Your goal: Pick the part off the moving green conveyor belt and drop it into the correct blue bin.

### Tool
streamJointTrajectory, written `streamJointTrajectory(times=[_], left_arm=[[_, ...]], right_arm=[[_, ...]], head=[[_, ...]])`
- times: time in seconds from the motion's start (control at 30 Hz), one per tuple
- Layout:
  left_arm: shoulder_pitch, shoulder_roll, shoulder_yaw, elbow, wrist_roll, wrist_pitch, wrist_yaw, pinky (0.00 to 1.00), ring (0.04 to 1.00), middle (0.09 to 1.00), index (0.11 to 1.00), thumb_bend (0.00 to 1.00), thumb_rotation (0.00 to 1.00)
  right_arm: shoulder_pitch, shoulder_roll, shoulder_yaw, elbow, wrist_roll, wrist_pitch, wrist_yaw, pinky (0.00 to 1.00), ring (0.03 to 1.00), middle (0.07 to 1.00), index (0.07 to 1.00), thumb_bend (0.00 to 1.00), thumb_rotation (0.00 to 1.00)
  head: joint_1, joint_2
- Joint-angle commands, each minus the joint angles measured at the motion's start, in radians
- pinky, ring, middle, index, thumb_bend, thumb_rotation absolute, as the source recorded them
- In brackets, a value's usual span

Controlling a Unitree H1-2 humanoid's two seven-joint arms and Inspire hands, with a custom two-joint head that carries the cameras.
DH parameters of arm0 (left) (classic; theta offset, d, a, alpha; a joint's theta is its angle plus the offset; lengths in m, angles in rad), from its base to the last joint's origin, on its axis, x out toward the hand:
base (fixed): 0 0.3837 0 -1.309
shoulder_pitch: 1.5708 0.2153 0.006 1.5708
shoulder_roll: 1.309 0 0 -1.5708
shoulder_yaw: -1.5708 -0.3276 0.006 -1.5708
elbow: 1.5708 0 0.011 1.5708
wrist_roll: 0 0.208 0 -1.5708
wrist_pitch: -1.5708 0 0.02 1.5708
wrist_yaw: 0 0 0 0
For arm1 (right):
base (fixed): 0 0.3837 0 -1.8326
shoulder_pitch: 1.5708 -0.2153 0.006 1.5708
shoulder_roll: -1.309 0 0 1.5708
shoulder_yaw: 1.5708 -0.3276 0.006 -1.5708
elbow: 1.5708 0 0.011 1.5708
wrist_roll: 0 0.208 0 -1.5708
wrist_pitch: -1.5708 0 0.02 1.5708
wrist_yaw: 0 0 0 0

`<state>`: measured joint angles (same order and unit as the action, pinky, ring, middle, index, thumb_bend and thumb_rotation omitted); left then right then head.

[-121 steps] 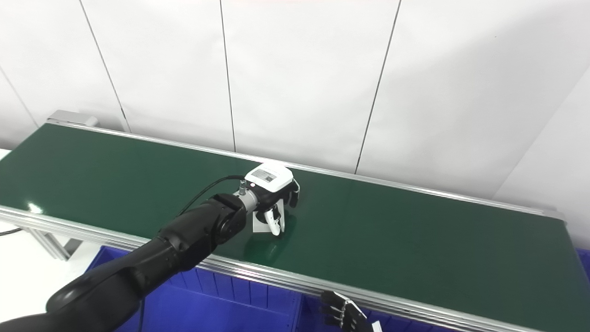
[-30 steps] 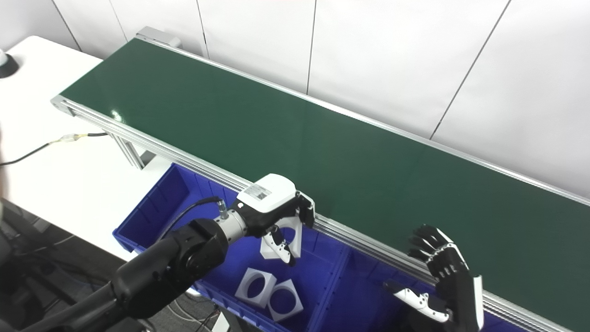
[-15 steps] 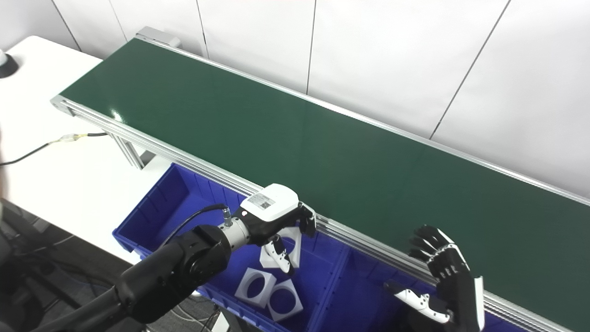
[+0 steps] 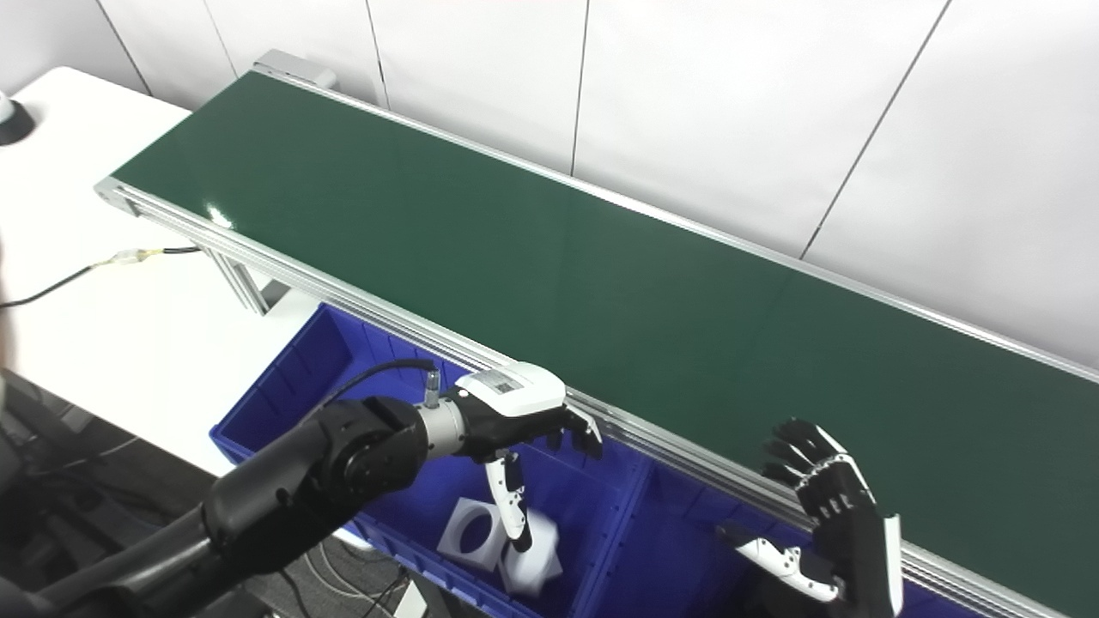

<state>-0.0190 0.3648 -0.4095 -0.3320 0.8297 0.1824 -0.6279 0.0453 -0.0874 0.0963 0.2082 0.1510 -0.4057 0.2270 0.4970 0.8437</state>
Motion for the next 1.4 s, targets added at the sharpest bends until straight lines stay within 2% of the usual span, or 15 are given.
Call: streamJointTrajectory(times=[0.0,0.17,0.43,0.47,0.5,0.53,0.57,0.67,0.77,0.8,0.83,0.87,1.07,1.2,1.37], left_arm=[[-0.023,0.01,0.005,-0.02,-0.013,-0.006,0.001,0.66,0.824,0.858,0.831,1.0,0.28],[-0.025,0.02,0.005,-0.01,-0.034,-0.027,0.004,0.77,0.899,0.929,0.886,1.0,0.35],[-0.019,0.012,0.021,-0.023,-0.082,-0.032,0.018,0.76,0.89,0.922,0.897,1.0,0.4],[-0.009,-0.004,0.048,-0.02,-0.154,-0.03,0.025,0.72,0.855,0.895,0.878,1.0,0.34],[-0.002,-0.014,0.066,-0.018,-0.207,-0.029,0.031,0.71,0.844,0.889,0.875,1.0,0.34],[0.014,-0.037,0.105,-0.016,-0.308,-0.025,0.039,0.7,0.831,0.876,0.868,1.0,0.34],[0.025,-0.05,0.129,-0.015,-0.376,-0.023,0.044,0.7,0.826,0.868,0.864,1.0,0.35],[0.075,-0.112,0.21,0.022,-0.604,-0.149,0.106,0.73,0.835,0.857,0.851,1.0,0.34],[0.099,-0.148,0.244,0.064,-0.718,-0.251,0.139,0.77,0.856,0.887,0.869,1.0,0.28],[0.104,-0.164,0.25,0.086,-0.741,-0.286,0.155,0.78,0.862,0.895,0.874,1.0,0.26],[0.107,-0.174,0.253,0.102,-0.756,-0.311,0.167,0.78,0.868,0.905,0.881,1.0,0.25],[0.108,-0.178,0.256,0.122,-0.768,-0.335,0.177,0.78,0.874,0.917,0.894,1.0,0.25],[0.089,-0.204,0.26,0.284,-0.792,-0.459,0.233,0.78,0.867,0.918,0.893,1.0,0.23],[0.069,-0.208,0.264,0.355,-0.79,-0.492,0.26,0.8,0.884,0.915,0.909,1.0,0.17],[0.043,-0.206,0.263,0.366,-0.79,-0.463,0.265,0.82,0.888,0.922,0.914,1.0,0.13]], right_arm=[[-0.011,0.005,-0.001,-0.037,0.01,0.001,0.009,0.63,0.717,0.753,0.752,0.91,0.13],[-0.01,0.006,-0.002,-0.037,0.012,0.003,0.011,0.63,0.717,0.752,0.751,0.91,0.13],[-0.01,0.003,0.0,-0.03,0.01,-0.007,0.014,0.63,0.717,0.755,0.754,0.9,0.12],[-0.009,0.005,0.001,-0.027,0.009,-0.012,0.014,0.63,0.716,0.757,0.755,0.9,0.11],[-0.008,0.006,0.002,-0.024,0.008,-0.015,0.015,0.63,0.716,0.757,0.755,0.9,0.11],[-0.003,0.01,0.007,-0.022,0.002,-0.02,0.015,0.63,0.718,0.757,0.755,0.9,0.11],[0.001,0.014,0.011,-0.02,-0.003,-0.025,0.014,0.64,0.72,0.758,0.756,0.9,0.11],[0.014,0.037,0.031,-0.005,-0.043,-0.045,0.001,0.65,0.721,0.76,0.756,0.9,0.12],[0.02,0.057,0.048,0.002,-0.097,-0.044,-0.02,0.65,0.721,0.763,0.755,0.91,0.18],[0.022,0.069,0.055,0.0,-0.123,-0.043,-0.034,0.65,0.721,0.765,0.757,0.91,0.19],[0.023,0.078,0.061,-0.001,-0.141,-0.043,-0.044,0.64,0.713,0.761,0.751,0.92,0.18],[0.022,0.088,0.066,0.003,-0.157,-0.044,-0.054,0.64,0.705,0.759,0.747,0.92,0.17],[0.005,0.133,0.092,0.047,-0.259,-0.057,-0.119,0.63,0.698,0.761,0.744,0.92,0.17],[-0.016,0.151,0.114,0.091,-0.291,-0.062,-0.153,0.63,0.705,0.763,0.743,0.93,0.18],[-0.039,0.154,0.141,0.119,-0.311,-0.063,-0.194,0.61,0.697,0.762,0.733,0.93,0.19]], head=[[0.0,0.001],[0.0,0.001],[-0.028,-0.001],[-0.075,-0.004],[-0.084,-0.006],[-0.17,-0.023],[-0.184,-0.026],[-0.374,-0.05],[-0.452,-0.06],[-0.536,-0.07],[-0.536,-0.07],[-0.603,-0.079],[-0.782,-0.108],[-0.849,-0.104],[-0.865,-0.088]])
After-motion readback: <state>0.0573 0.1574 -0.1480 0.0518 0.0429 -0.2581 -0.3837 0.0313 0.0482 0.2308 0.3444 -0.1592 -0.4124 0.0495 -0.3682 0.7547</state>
